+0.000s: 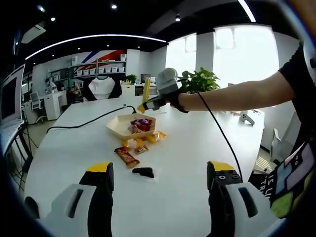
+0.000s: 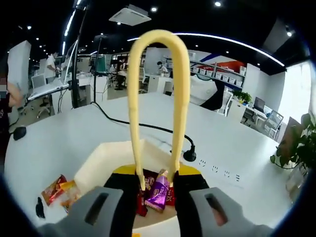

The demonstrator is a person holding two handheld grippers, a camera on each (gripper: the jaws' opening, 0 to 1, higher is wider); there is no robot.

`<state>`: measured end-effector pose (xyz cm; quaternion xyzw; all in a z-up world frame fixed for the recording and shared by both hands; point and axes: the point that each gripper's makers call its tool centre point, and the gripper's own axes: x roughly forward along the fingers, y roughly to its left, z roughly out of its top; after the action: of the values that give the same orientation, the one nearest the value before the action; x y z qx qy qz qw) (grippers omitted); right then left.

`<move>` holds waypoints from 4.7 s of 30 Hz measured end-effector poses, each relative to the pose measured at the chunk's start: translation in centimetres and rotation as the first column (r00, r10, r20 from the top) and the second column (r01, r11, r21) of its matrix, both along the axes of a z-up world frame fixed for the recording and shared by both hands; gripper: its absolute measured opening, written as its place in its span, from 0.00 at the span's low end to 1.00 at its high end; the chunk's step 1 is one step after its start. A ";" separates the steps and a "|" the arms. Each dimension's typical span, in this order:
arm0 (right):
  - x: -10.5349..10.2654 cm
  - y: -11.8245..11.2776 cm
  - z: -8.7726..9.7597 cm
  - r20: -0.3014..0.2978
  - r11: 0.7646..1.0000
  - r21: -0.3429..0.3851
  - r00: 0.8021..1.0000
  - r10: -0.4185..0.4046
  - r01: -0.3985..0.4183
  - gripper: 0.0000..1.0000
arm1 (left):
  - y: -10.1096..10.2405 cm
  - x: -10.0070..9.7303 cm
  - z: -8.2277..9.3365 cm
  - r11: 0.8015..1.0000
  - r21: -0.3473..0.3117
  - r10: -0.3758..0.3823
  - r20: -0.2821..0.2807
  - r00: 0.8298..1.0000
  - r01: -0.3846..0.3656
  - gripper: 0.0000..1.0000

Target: Place the target food into the container with the food tongs after gripping and lifting it, then release it inside without dropping or visibly crushing the food.

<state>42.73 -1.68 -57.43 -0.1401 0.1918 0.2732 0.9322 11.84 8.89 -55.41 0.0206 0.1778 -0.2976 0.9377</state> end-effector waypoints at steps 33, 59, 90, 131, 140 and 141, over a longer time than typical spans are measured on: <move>-11.3 4.3 1.4 0.029 0.990 0.060 0.991 0.128 -0.130 0.25 | -0.6 -0.5 -0.4 1.000 0.012 -0.013 -0.002 1.000 0.013 0.82; -21.3 10.6 -4.0 -0.073 0.912 0.114 0.912 0.404 -0.394 0.25 | 0.1 -0.8 -0.8 1.000 0.010 0.008 -0.018 1.000 -0.008 0.82; -22.8 10.9 -8.4 -0.203 0.924 0.156 0.904 0.377 -0.350 0.19 | 0.4 -0.5 -1.1 1.000 0.010 0.014 -0.026 1.000 -0.014 0.81; -17.7 8.0 -0.8 -0.100 0.932 0.161 0.934 0.344 -0.326 0.18 | 0.0 -0.4 -1.3 1.000 0.013 0.001 -0.041 0.999 -0.001 0.80; -12.0 7.7 1.0 -0.038 0.948 0.126 0.953 0.300 -0.293 0.18 | 0.1 -0.1 -1.0 1.000 0.014 0.000 -0.035 0.999 0.000 0.80; -10.7 7.7 1.1 -0.032 0.951 0.129 0.958 0.286 -0.280 0.18 | 0.2 -0.1 -0.9 1.000 0.013 0.002 -0.033 0.999 -0.002 0.80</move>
<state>32.00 6.01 -56.31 -0.1014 0.1760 0.4188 0.8850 11.78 9.05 -56.35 0.0214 0.1954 -0.2958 0.9348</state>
